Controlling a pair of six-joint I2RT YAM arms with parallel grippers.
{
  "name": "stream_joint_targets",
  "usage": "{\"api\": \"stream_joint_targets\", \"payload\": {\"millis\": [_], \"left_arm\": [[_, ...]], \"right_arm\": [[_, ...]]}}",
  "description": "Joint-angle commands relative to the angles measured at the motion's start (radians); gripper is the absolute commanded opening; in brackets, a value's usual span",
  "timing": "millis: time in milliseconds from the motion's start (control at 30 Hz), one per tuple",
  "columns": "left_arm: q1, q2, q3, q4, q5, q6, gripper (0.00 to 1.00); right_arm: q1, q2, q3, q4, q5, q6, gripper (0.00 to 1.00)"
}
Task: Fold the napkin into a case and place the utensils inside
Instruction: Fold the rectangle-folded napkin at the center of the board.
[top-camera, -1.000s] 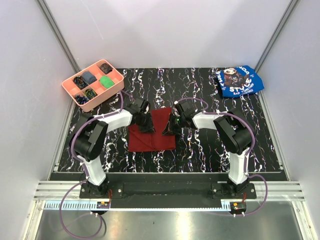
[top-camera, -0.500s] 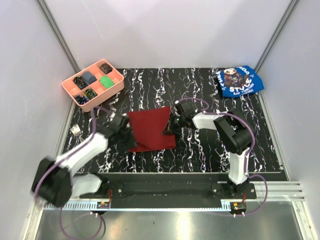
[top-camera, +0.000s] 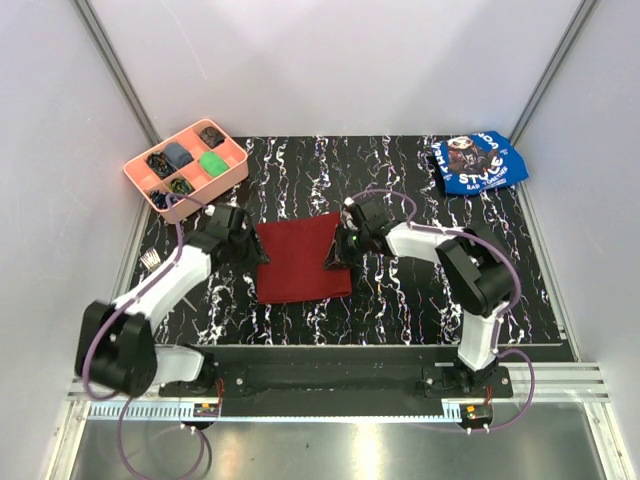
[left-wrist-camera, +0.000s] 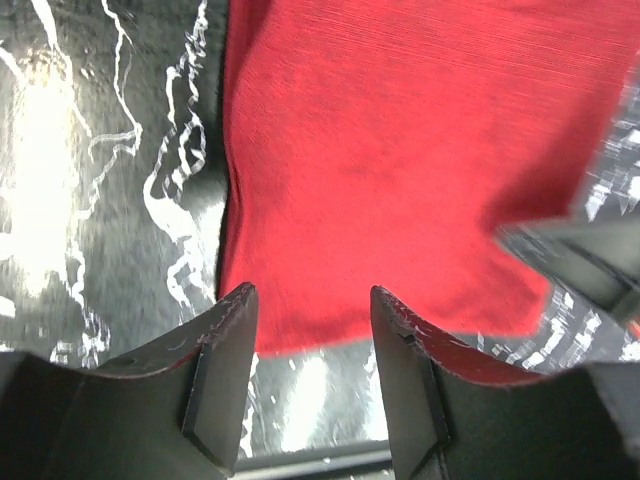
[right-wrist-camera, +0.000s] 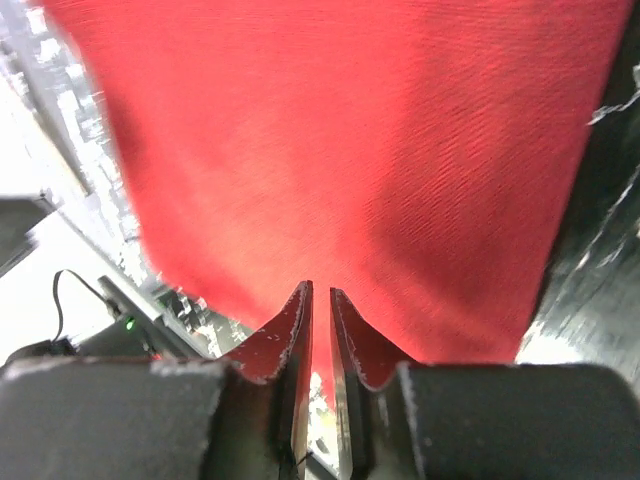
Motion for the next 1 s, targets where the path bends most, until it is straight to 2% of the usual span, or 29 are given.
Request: {"api": "stream_joint_targets", "payload": {"millis": [0,67,133,300,400,500,667,767,967], "left_arm": [[0.07,0.075,0.041,0.112,0.121,0.047,0.49],[0.072,0.128,0.066,0.157,0.193,0.059,0.49],[0.072,0.194,0.087,0.165,0.236,0.052,0.47],[0.072,0.182,0.054,0.228,0.203,0.038,0.48],[0.078,0.196,0.089,0.22,0.154,0.027,0.5],[0.094,0.268,0.149,0.218,0.146,0.009,0.47],[0.097,0.358,0.184,0.254,0.135,-0.008,0.43],[0.098,0.398,0.195,0.261,0.106,0.004,0.41],[0.117,0.46,0.248,0.246,0.043,0.022,0.39]], "right_arm": [[0.009,-0.136,-0.034,-0.022,0.004,-0.054,0.18],[0.011,-0.159,-0.079,-0.018,-0.004,-0.051,0.12],[0.011,-0.171,-0.129,-0.002,-0.013,-0.048,0.01],[0.006,-0.171,-0.229,0.051,0.019,-0.048,0.0],[0.006,-0.191,-0.306,0.087,0.013,-0.038,0.0],[0.006,-0.234,-0.324,0.078,0.037,-0.051,0.0],[-0.024,-0.262,-0.205,0.01,0.045,-0.102,0.0],[-0.063,-0.213,-0.104,-0.013,0.044,-0.134,0.03],[-0.143,-0.03,0.108,-0.024,-0.029,-0.149,0.01]]}}
